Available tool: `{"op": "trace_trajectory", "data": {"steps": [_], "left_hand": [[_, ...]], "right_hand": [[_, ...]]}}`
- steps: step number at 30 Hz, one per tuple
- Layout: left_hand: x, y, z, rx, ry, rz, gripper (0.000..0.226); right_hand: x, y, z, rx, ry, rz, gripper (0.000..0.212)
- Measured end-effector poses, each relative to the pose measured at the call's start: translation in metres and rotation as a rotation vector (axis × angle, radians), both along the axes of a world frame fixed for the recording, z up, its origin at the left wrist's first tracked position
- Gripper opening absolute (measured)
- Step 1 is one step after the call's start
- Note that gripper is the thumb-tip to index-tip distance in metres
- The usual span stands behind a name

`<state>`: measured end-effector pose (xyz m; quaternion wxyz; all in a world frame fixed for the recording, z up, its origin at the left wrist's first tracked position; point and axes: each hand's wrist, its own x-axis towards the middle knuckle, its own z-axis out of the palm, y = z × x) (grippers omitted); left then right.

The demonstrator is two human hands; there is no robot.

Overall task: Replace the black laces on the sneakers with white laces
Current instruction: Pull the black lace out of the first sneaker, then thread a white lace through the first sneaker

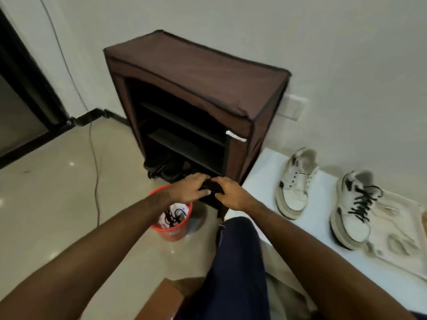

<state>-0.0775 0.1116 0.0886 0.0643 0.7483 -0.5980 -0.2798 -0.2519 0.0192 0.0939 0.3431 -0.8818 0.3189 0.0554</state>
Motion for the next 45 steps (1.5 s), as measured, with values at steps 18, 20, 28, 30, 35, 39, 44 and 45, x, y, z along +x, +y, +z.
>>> {"op": "trace_trajectory", "data": {"steps": [18, 20, 28, 30, 35, 39, 44, 45], "left_hand": [[-0.289, -0.142, 0.070, -0.132, -0.058, -0.408, 0.058], [-0.320, -0.153, 0.053, -0.153, -0.029, -0.438, 0.054], [-0.418, -0.176, -0.010, -0.231, -0.130, -0.625, 0.049], [-0.430, -0.181, -0.022, -0.239, -0.184, -0.651, 0.049], [-0.439, -0.189, -0.043, -0.290, -0.217, -0.634, 0.044], [-0.435, -0.193, -0.052, -0.311, -0.181, -0.636, 0.046], [-0.432, -0.188, -0.048, -0.287, -0.103, -0.623, 0.046], [-0.431, -0.187, -0.046, -0.286, -0.061, -0.611, 0.046]], "right_hand": [[-0.335, -0.069, 0.025, -0.216, -0.037, -0.445, 0.053], [-0.371, -0.076, 0.009, -0.226, -0.018, -0.524, 0.047], [-0.468, -0.113, -0.043, -0.324, 0.104, -0.791, 0.038], [-0.481, -0.125, -0.052, -0.392, 0.153, -0.830, 0.040], [-0.490, -0.144, -0.069, -0.442, 0.317, -0.838, 0.037], [-0.486, -0.148, -0.080, -0.468, 0.385, -0.811, 0.036], [-0.486, -0.148, -0.082, -0.513, 0.368, -0.821, 0.025], [-0.485, -0.148, -0.079, -0.485, 0.306, -0.855, 0.025]]}}
